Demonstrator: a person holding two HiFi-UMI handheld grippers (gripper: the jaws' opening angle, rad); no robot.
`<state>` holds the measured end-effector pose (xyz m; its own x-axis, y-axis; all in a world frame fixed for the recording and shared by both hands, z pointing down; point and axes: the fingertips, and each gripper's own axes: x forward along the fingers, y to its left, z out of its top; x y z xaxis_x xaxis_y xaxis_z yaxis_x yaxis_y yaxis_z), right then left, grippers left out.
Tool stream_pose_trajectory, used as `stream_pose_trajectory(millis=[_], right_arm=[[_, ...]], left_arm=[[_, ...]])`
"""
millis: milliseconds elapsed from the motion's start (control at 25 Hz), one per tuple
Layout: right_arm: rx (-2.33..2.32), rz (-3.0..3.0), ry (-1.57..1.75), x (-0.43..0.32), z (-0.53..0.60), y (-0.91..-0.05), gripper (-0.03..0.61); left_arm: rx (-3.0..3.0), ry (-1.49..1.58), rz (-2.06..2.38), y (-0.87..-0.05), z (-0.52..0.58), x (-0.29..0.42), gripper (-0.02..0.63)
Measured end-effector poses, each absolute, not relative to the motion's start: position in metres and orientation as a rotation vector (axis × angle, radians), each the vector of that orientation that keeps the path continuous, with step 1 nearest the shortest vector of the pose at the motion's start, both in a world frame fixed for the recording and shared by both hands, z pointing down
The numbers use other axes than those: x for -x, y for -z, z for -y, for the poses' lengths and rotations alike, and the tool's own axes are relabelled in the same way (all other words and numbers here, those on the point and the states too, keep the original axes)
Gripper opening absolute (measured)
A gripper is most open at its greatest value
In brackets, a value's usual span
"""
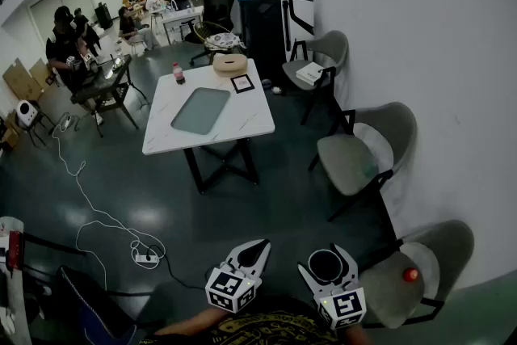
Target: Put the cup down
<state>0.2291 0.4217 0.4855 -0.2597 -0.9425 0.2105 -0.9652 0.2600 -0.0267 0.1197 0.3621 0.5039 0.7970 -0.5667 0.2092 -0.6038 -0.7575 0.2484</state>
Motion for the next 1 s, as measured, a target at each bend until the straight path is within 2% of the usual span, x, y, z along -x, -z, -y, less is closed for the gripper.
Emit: stream_pose_trajectory(millis=[1000], right_arm=[[-1.721, 2.461, -0.283, -0.201, -0.386, -0.487, 0.38]], left_arm=[[-2.602, -0.138, 0.997, -0.507, -0.336, -0.09, 0.014]])
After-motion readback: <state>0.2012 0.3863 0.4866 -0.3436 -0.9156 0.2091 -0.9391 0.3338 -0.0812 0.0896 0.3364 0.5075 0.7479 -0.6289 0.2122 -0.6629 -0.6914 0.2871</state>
